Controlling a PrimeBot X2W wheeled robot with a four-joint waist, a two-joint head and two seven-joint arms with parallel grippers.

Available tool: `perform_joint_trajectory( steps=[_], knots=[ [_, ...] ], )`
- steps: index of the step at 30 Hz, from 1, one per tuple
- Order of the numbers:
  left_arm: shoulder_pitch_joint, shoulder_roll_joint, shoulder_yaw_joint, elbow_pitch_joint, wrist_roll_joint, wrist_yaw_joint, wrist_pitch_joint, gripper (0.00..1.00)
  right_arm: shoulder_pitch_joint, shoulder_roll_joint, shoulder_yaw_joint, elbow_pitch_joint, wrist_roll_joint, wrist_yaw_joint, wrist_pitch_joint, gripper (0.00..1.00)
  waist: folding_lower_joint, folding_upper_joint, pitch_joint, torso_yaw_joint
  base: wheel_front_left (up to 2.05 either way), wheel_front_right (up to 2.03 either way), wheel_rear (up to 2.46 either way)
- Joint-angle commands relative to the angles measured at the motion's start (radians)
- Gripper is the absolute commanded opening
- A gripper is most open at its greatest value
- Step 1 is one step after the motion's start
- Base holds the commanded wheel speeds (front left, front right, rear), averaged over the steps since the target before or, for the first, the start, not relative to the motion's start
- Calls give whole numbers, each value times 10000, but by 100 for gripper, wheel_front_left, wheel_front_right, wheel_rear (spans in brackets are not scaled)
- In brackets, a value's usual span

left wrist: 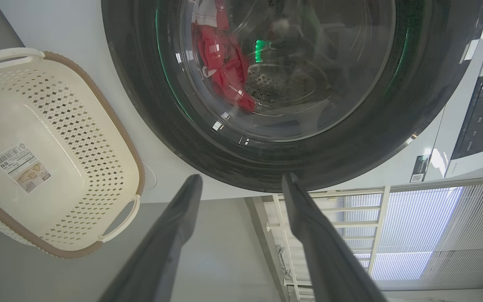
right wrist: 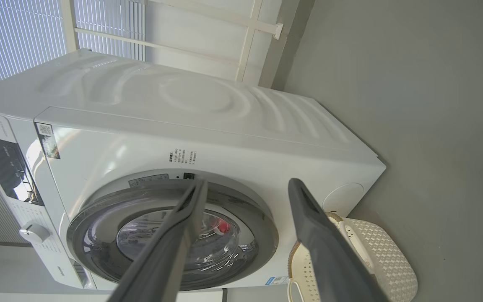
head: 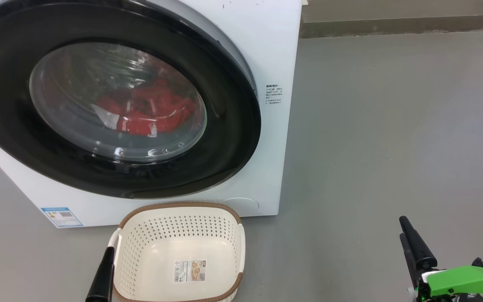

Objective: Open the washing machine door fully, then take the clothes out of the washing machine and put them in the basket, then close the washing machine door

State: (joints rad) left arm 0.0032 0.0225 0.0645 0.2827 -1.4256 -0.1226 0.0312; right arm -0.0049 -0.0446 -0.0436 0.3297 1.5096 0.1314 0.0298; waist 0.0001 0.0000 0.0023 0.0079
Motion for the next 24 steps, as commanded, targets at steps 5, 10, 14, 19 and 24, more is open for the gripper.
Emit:
perform_joint_trajectory(
  steps=[5,10,14,19,24],
  knots=[
    [-55,168,156,-444,876,-27,-237,100,-289,-253,257,-243,-547,-1,-210,100,-1,0,9,13,0,0,0],
    [3,165,200,-537,1793,-30,-383,100,-305,-334,427,-221,-1075,-1,-358,100,-1,0,12,8,0,0,0],
    [39,150,280,-596,2446,-32,-501,100,-311,-401,577,-204,-1577,-1,-476,100,-1,0,19,5,0,0,0],
    [78,143,346,-711,3314,-35,-648,100,-309,-420,651,-193,-2187,-2,-623,100,-1,0,27,8,0,0,0],
    [120,145,391,-816,4184,-38,-794,100,-305,-456,719,-194,-2900,-2,-771,100,-1,0,38,20,0,0,0]
  ],
)
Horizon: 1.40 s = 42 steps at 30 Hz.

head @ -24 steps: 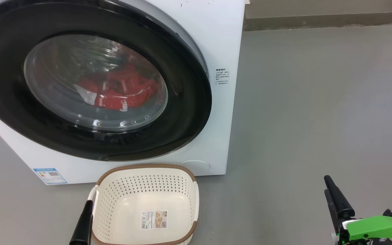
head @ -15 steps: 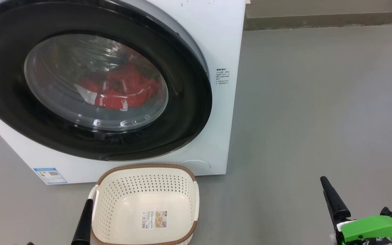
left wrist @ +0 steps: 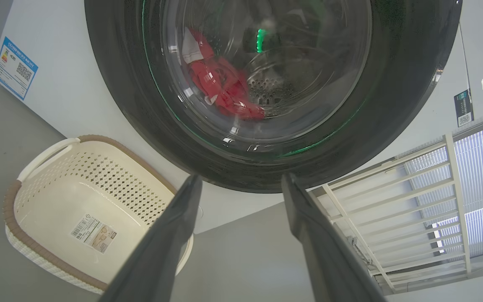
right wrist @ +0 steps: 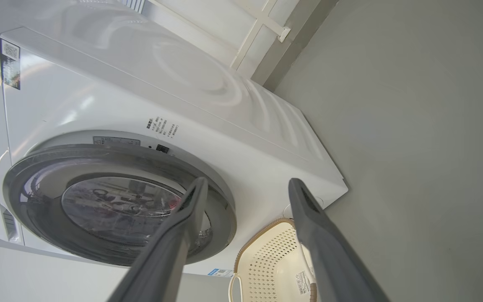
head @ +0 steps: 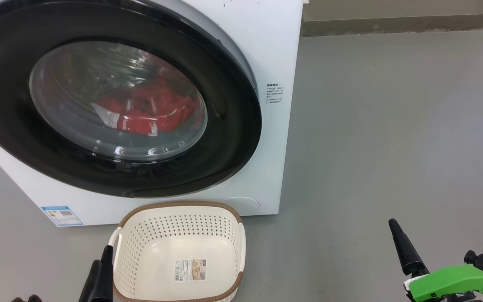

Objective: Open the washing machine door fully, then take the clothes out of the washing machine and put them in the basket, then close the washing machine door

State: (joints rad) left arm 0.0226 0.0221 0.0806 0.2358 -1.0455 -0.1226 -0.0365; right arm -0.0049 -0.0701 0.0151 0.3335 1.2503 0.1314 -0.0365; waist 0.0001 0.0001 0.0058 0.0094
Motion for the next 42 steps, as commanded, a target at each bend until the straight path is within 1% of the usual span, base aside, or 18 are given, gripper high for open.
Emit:
perform_joint_trajectory(
  steps=[1,5,7,12,23,42],
  knots=[
    [-66,150,240,-367,559,-39,-147,100,-306,-204,131,-238,-456,-2,-137,100,-1,-1,6,10,0,0,0],
    [-46,156,244,-441,1145,-14,-264,100,-302,-228,193,-266,-1051,-2,-255,100,-1,-1,17,33,0,0,0],
    [-43,157,238,-458,1268,-6,-294,100,-306,-249,229,-283,-1218,-2,-284,100,-1,-1,21,39,0,0,0],
    [-11,166,198,-581,1999,48,-440,100,-310,-340,441,-376,-2106,-3,-432,100,-1,-1,28,47,0,0,0],
    [106,186,95,-758,3617,103,-763,100,-260,-402,619,-489,-3576,-4,-756,100,-1,-1,46,39,0,0,0],
    [328,222,22,-1087,6129,142,-1320,100,-156,-596,992,-581,-5459,-5,-1316,100,-1,-1,28,-6,0,0,0]
  ],
)
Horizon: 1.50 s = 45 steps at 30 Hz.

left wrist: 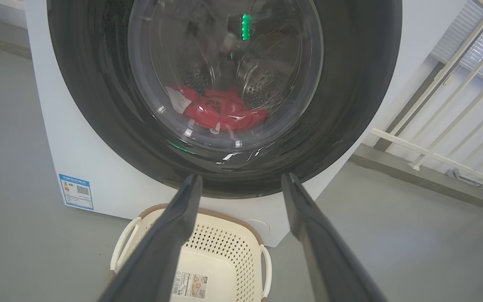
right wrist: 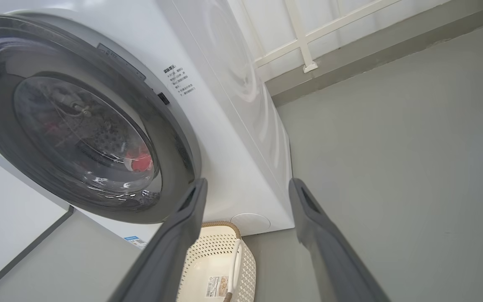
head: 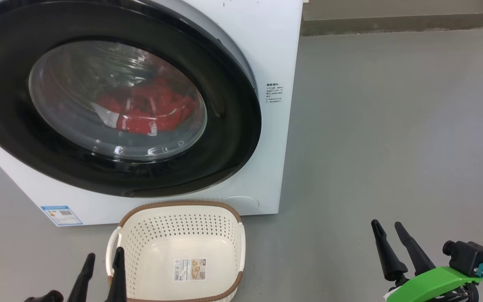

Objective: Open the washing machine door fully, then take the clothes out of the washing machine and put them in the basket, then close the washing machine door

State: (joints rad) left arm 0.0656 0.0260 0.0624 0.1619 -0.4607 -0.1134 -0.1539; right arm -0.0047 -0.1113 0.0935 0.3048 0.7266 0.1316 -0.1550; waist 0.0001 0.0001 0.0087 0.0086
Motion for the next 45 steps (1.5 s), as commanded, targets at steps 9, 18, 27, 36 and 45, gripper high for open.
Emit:
perform_joint_trajectory(
  steps=[9,18,27,36,45],
  knots=[
    [3,198,216,-404,1213,35,-382,100,-106,-265,348,-276,-937,-8,-367,100,-1,-1,-35,-8,0,0,0],
    [100,217,222,-418,2329,-25,-674,100,-18,-327,349,-337,-1861,-8,-661,100,-1,-1,-16,-22,0,0,0],
    [154,234,259,-518,3341,-80,-938,100,203,-248,118,-413,-2647,-9,-925,100,-1,-1,16,-43,0,0,0],
    [196,243,264,-379,3564,-133,-1079,100,429,-87,-269,-429,-2855,-9,-1067,100,-1,-1,-2,-52,0,0,0],
    [177,243,300,-246,3405,-160,-1079,100,549,32,-446,-397,-2881,-9,-1067,100,-1,-1,31,-64,0,0,0]
  ],
)
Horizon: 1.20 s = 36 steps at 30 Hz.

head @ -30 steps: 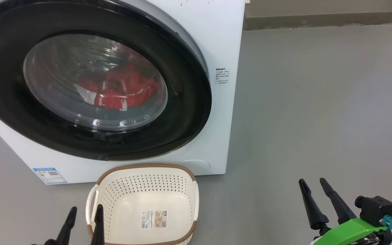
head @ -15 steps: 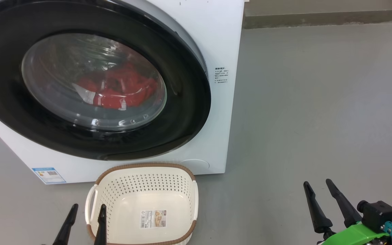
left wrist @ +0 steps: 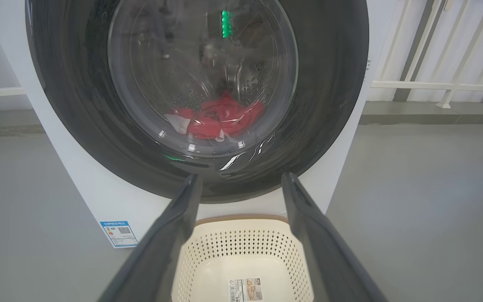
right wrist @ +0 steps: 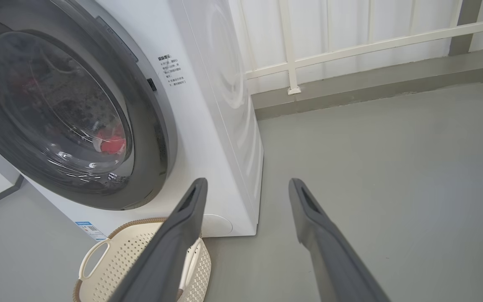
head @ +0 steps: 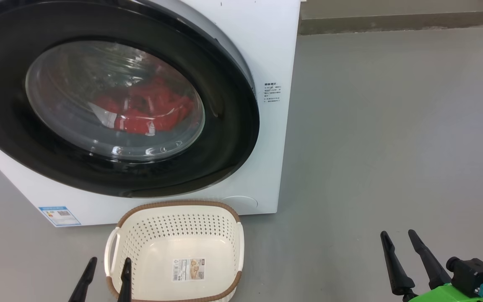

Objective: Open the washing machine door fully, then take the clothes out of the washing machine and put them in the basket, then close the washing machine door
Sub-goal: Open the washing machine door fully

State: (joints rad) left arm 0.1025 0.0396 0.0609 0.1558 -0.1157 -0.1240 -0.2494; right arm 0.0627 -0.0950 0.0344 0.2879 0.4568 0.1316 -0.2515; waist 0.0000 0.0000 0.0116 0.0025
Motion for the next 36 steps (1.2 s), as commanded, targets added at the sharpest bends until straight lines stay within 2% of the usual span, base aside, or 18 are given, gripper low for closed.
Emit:
perform_joint_trajectory(
  steps=[1,8,9,10,12,18,25,31,36],
  knots=[
    [-197,106,313,-176,-52,-56,-124,100,-127,-123,134,-231,-187,-9,-103,100,0,0,0,-2,0,0,0],
    [-234,106,288,-164,-48,-63,-124,100,-162,-52,154,-302,-86,-9,-103,100,0,0,13,14,0,0,0],
    [-245,106,277,-169,-53,-64,-124,100,-174,-42,178,-304,-12,-9,-103,96,0,0,19,21,0,0,0],
    [-254,106,263,-172,-61,-64,-124,100,-203,-37,199,-306,39,-9,-103,54,0,0,23,29,0,0,0],
    [-267,106,214,-176,-80,-65,-124,100,-290,-16,261,-335,188,-9,-103,0,0,0,33,56,0,0,0],
    [-338,106,-65,-209,-178,-66,-124,100,-969,164,443,-506,1336,-9,-103,0,0,0,165,205,0,0,0],
    [-732,106,-445,-220,-291,-66,-124,100,-2611,280,1063,-573,3154,-9,-103,0,0,0,614,515,0,0,0],
    [-1203,106,-752,-230,-372,-66,-124,100,-4172,143,1642,-484,5476,-9,-103,0,0,0,1173,862,0,0,0],
    [-1653,106,-1027,-205,-489,-66,-124,100,-5325,-249,2207,-472,7750,-9,19,0,0,0,1760,1165,0,0,0]
  ],
)
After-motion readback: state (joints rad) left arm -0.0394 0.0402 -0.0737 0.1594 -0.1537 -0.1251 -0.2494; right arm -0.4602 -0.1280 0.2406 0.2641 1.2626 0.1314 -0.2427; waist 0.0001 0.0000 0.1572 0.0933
